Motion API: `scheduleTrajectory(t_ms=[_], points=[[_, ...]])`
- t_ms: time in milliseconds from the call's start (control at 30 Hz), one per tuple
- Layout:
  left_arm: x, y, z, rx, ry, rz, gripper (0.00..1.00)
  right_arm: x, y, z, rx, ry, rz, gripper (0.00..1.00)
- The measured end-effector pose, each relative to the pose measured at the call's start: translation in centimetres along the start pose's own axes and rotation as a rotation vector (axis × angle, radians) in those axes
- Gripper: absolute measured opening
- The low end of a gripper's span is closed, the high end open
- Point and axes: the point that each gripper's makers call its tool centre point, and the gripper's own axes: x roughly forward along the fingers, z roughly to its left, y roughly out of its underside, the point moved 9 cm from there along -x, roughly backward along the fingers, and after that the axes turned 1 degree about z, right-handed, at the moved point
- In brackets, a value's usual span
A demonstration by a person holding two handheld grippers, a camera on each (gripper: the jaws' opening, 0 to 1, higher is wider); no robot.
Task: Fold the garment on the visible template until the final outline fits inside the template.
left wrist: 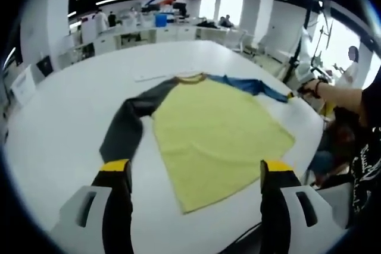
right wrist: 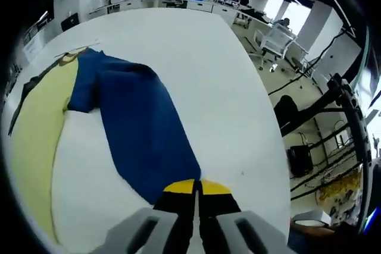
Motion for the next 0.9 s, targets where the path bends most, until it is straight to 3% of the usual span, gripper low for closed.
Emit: scheduleTrajectory(t_ms=[533, 700, 900], points=[[0.2, -0.3, 0.0, 0.010, 0.003, -0.019, 0.87, 1.6, -1.6, -3.1, 0.053, 0.021, 0.000, 0.00], [0.3, -0.5, -0.1, 0.016, 0.001, -0.029, 0.88, 2.8, -2.8, -5.0, 0.060, 0.017, -0.007, 0.00], [0.5, -0.4, -0.1, 0.020, 0.000, -0.026, 0.88, 2.8, -3.0, -5.2, 0.008, 0.051, -0.011, 0.00]])
